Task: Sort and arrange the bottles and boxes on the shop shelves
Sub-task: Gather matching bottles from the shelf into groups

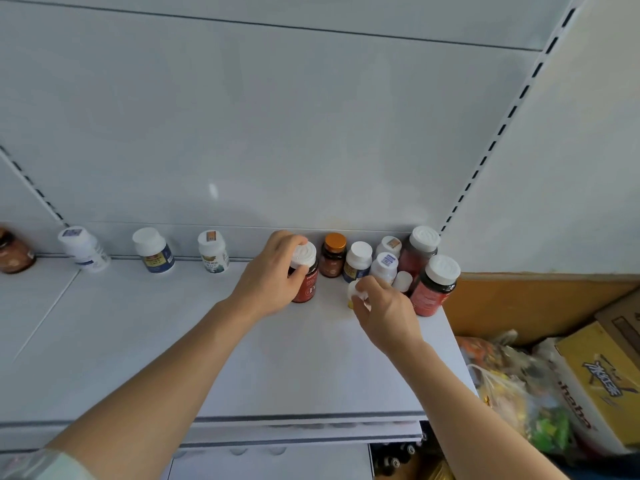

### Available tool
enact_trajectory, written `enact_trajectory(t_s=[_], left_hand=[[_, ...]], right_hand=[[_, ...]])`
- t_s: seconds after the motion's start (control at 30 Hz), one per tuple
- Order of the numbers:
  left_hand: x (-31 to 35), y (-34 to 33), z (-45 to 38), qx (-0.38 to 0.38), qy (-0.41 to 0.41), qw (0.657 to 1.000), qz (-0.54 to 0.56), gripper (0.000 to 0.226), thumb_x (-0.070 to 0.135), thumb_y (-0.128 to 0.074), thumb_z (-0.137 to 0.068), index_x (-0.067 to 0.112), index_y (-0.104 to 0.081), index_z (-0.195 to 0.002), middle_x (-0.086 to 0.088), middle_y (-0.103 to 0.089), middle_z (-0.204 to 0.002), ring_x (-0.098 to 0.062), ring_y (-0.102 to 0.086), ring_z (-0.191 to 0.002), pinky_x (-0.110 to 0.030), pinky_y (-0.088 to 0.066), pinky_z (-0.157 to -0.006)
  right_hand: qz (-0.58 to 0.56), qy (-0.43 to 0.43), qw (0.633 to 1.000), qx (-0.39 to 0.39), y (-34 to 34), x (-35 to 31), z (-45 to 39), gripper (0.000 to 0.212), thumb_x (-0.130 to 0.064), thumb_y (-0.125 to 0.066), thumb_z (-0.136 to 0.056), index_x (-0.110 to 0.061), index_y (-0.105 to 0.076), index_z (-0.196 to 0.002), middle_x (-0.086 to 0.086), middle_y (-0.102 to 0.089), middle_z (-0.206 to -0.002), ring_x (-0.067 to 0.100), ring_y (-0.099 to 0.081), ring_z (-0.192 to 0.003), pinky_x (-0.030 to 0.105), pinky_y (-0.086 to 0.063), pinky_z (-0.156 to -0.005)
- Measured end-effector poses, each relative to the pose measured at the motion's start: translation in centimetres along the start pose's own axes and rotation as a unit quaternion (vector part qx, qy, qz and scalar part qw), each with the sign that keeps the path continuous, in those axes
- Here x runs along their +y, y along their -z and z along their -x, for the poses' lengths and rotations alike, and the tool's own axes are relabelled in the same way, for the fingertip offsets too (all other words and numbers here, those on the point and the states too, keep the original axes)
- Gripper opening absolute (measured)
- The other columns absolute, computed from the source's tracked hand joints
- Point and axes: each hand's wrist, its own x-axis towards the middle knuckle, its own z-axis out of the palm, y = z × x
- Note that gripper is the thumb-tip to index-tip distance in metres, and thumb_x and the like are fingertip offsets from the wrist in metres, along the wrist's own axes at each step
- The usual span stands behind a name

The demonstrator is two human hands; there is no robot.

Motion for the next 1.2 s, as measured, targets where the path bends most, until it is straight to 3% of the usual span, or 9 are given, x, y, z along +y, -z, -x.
enact_trajectory(t_s=[0.17, 0.3, 0.47, 0.6, 0.73, 0.97, 1.2], left_hand=[[0.4, 0.9, 0.7, -0.023, 0.032, 0.997, 0.059, 0.031, 0.016, -0.063, -0.090, 0.020, -0.057, -0.121, 0.005, -0.048, -0.122, -0.013, -0.053, -0.109, -0.038, -0.047, -0.095], [1.5, 2.5, 1.3, -0.029, 0.067, 0.989, 0.132, 0.025, 0.015, -0.063, -0.091, 0.024, -0.062, -0.115, 0.006, -0.054, -0.118, -0.009, -0.053, -0.111, -0.033, -0.047, -0.099], [2.2, 4.4, 2.7, -0.035, 0.097, 0.978, 0.179, 0.024, 0.020, -0.062, -0.091, 0.034, -0.062, -0.110, 0.011, -0.056, -0.120, -0.007, -0.055, -0.114, -0.032, -0.048, -0.099], [2.4, 6.4, 4.3, -0.029, 0.113, 0.974, 0.193, 0.023, 0.019, -0.062, -0.093, 0.033, -0.063, -0.112, 0.012, -0.056, -0.122, -0.006, -0.058, -0.112, -0.023, -0.047, -0.092], [1.7, 9.0, 6.3, -0.010, 0.119, 0.971, 0.205, 0.023, 0.024, -0.062, -0.094, 0.034, -0.063, -0.114, 0.016, -0.058, -0.122, -0.004, -0.059, -0.111, -0.026, -0.049, -0.093], [-2.4, 15.4, 11.2, 0.021, 0.126, 0.974, 0.186, 0.025, 0.030, -0.061, -0.095, 0.036, -0.063, -0.119, 0.014, -0.055, -0.131, -0.009, -0.058, -0.116, -0.035, -0.050, -0.099], [-8.0, 24.0, 18.2, 0.062, 0.149, 0.968, 0.191, 0.029, 0.024, -0.066, -0.092, 0.034, -0.061, -0.119, 0.011, -0.057, -0.128, -0.007, -0.059, -0.114, -0.030, -0.050, -0.097]], right_hand=[[-0.124, -0.039, 0.991, -0.012, 2.0, -0.7, -0.9, 0.013, -0.022, -0.071, -0.085, -0.015, -0.065, -0.095, 0.000, -0.066, -0.084, 0.016, -0.064, -0.074, 0.037, -0.056, -0.066], [-0.206, -0.037, 0.978, -0.028, 3.7, -2.2, -1.4, 0.011, -0.020, -0.072, -0.087, -0.019, -0.068, -0.098, -0.005, -0.070, -0.084, 0.007, -0.068, -0.082, 0.027, -0.058, -0.074], [-0.245, -0.024, 0.967, -0.070, 4.5, -4.2, -0.9, 0.015, -0.018, -0.066, -0.092, -0.022, -0.068, -0.106, -0.013, -0.068, -0.090, 0.000, -0.065, -0.085, 0.014, -0.052, -0.075], [-0.257, 0.003, 0.963, -0.086, 4.6, -6.4, -0.7, 0.018, -0.017, -0.064, -0.093, -0.021, -0.069, -0.110, -0.014, -0.067, -0.092, 0.001, -0.063, -0.087, 0.019, -0.053, -0.076], [-0.264, 0.016, 0.960, -0.090, 4.2, -9.8, -1.0, 0.018, -0.018, -0.064, -0.092, -0.025, -0.070, -0.108, -0.015, -0.068, -0.093, 0.000, -0.063, -0.088, 0.016, -0.052, -0.075], [-0.258, 0.037, 0.960, -0.101, 2.3, -18.3, -0.7, 0.017, -0.020, -0.067, -0.090, -0.026, -0.071, -0.106, -0.023, -0.064, -0.088, -0.004, -0.063, -0.087, 0.009, -0.050, -0.071], [-0.257, 0.047, 0.959, -0.110, -1.4, -29.8, 0.8, 0.017, -0.027, -0.071, -0.087, -0.031, -0.071, -0.103, -0.016, -0.067, -0.087, -0.003, -0.063, -0.082, 0.005, -0.046, -0.070]])
